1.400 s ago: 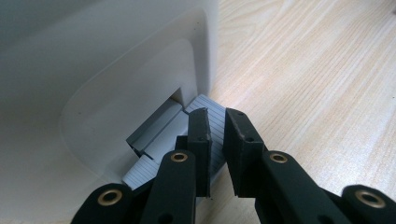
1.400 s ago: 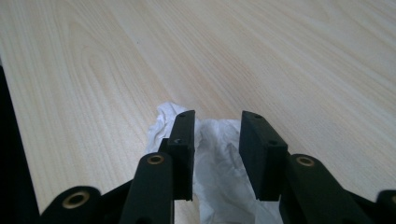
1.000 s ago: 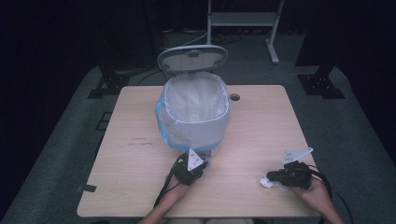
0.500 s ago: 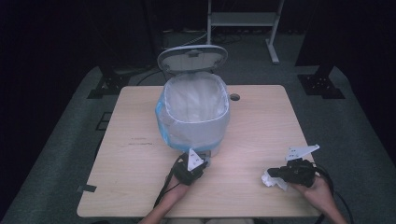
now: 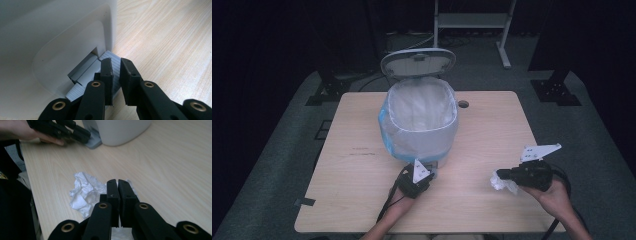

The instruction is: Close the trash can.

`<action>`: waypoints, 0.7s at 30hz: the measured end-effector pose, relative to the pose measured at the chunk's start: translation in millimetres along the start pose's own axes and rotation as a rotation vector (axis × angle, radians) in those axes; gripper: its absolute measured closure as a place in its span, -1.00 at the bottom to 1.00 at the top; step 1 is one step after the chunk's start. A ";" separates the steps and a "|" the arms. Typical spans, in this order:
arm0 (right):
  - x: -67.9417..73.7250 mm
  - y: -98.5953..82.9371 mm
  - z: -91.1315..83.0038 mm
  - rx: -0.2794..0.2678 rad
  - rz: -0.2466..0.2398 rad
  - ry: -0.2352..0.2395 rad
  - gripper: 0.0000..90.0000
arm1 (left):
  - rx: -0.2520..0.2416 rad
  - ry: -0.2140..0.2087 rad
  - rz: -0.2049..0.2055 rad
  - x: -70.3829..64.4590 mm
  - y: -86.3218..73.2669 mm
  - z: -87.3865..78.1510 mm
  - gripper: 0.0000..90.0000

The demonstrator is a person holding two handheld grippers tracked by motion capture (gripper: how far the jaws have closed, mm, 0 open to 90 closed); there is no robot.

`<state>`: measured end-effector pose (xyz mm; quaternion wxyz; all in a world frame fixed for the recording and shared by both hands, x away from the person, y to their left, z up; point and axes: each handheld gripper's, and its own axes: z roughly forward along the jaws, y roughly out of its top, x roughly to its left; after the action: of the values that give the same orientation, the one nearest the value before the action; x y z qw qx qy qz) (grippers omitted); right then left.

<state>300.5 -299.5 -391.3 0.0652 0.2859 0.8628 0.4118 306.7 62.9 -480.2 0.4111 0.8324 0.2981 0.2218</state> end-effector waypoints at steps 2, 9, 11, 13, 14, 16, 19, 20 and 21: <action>1.4 6.3 -3.2 -0.010 -0.005 0.000 0.94 | -0.002 0.000 0.000 0.0 -0.1 0.1 0.80; 7.6 31.5 -14.5 -0.033 -0.036 0.004 0.94 | 0.000 -0.002 -0.001 0.2 0.0 0.0 0.80; 10.0 39.0 -17.8 -0.033 -0.051 0.000 0.94 | 0.002 -0.002 0.003 0.8 -0.1 -0.1 0.80; 11.9 46.1 -20.7 -0.041 -0.058 0.001 0.94 | 0.001 -0.002 0.003 0.7 -0.1 -0.1 0.80; 12.6 49.5 -22.0 -0.049 -0.062 0.003 0.94 | 0.002 -0.002 0.003 0.7 -0.1 -0.1 0.80; 14.0 56.6 -24.6 -0.056 -0.070 0.008 0.94 | 0.001 -0.002 0.002 0.8 -0.1 -0.1 0.80; 17.0 68.8 -28.2 -0.064 -0.097 0.008 0.94 | 0.001 -0.003 0.000 0.6 -0.2 0.0 0.80; 17.6 71.5 -29.0 -0.067 -0.100 0.008 0.95 | -0.001 -0.004 -0.001 0.5 -0.2 0.1 0.80; 17.9 75.2 -30.0 -0.071 -0.104 0.009 0.95 | 0.002 -0.003 0.002 0.9 -0.1 0.0 0.80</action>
<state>308.3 -272.6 -313.3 0.0926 0.2362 0.8616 0.4397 307.3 63.5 -480.2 0.4106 0.8335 0.2966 0.2207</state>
